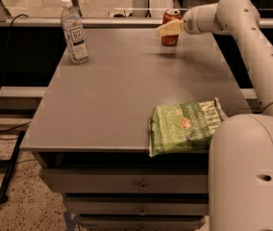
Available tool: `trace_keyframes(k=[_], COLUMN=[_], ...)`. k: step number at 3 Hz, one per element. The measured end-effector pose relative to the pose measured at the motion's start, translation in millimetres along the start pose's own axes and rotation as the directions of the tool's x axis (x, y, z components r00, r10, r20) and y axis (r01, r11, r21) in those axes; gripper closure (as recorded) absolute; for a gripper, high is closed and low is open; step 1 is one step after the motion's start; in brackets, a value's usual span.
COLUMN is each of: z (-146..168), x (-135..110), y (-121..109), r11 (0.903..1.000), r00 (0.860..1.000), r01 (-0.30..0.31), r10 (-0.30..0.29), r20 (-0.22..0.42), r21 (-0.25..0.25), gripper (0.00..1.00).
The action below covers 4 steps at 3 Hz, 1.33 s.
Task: Move coke can near green jalapeno chip bag
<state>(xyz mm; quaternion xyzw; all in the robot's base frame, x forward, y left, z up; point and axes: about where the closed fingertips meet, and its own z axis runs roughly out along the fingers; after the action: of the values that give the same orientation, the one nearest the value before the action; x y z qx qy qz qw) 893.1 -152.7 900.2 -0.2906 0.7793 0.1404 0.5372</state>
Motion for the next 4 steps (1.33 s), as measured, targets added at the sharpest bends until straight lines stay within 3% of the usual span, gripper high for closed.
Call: trace_keyframes(k=[2,4], z=[16.2,0.0], x=[0.3,-6.4], y=[-5.4,-6.6], r11=[0.9996,1.0], r00=[1.0,1.0], r01=[-0.019,0.007], r10=[0.019,-0.007], r20=[0.002,0.002], r21=[0.019,0.007], gripper=[0.41,0.87])
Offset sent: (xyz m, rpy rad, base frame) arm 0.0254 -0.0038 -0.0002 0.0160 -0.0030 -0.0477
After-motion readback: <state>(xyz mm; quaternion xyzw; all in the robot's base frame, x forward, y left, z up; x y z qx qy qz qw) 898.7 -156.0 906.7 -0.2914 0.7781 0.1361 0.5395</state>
